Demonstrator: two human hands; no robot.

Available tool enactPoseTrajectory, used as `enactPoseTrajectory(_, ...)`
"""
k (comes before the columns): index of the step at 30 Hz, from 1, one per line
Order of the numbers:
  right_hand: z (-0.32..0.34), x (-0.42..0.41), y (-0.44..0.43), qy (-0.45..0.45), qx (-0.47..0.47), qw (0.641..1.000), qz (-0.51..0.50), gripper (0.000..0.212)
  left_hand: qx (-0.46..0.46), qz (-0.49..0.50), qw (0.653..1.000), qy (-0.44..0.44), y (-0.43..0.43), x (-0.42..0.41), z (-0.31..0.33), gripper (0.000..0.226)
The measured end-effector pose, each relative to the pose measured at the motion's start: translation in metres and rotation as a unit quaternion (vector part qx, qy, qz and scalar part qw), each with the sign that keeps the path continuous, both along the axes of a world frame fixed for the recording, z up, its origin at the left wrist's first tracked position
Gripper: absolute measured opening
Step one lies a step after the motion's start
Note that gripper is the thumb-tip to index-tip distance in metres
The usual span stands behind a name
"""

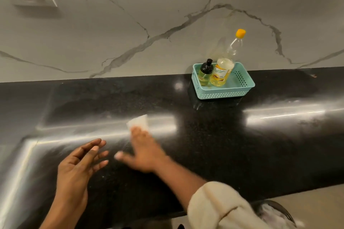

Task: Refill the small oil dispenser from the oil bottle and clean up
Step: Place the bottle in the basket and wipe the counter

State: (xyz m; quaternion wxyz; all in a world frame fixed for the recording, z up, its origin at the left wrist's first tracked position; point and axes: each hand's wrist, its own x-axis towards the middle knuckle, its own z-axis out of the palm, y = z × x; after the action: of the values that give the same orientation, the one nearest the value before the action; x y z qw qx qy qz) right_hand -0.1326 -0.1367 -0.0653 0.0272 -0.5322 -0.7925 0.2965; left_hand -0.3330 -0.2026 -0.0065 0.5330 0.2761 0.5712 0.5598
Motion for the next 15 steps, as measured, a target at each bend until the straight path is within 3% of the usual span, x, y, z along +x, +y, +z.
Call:
enactPoseTrajectory(2,-0.003,-0.073,-0.037,0.031,0.031,0.987,0.156,0.099,0.015,0.017,1.000,0.003,0.000,-0.005,0.004,0.049)
enactPoseTrajectory(4,-0.005,-0.111,-0.073,0.014,0.037,0.965,0.261,0.089,0.008,0.027,1.000,0.008,0.001,-0.008,0.004,0.050)
enactPoseTrajectory(7,-0.006,-0.105,-0.084,0.020,0.062,0.954,0.293,0.084,0.007,0.030,0.999,0.011,0.003,-0.018,0.003,0.050)
enactPoseTrajectory(9,-0.004,-0.069,-0.060,0.025,0.063,0.975,0.211,0.088,0.006,0.032,0.999,0.015,0.004,-0.023,0.002,0.049)
enactPoseTrajectory(11,-0.005,-0.012,-0.024,-0.013,0.062,0.994,0.084,0.095,-0.003,0.032,0.999,0.013,0.003,-0.029,-0.002,0.029)
enactPoseTrajectory(15,-0.012,0.111,0.038,-0.128,0.059,0.980,-0.142,0.094,-0.024,0.025,0.999,0.013,-0.004,-0.041,-0.004,0.023)
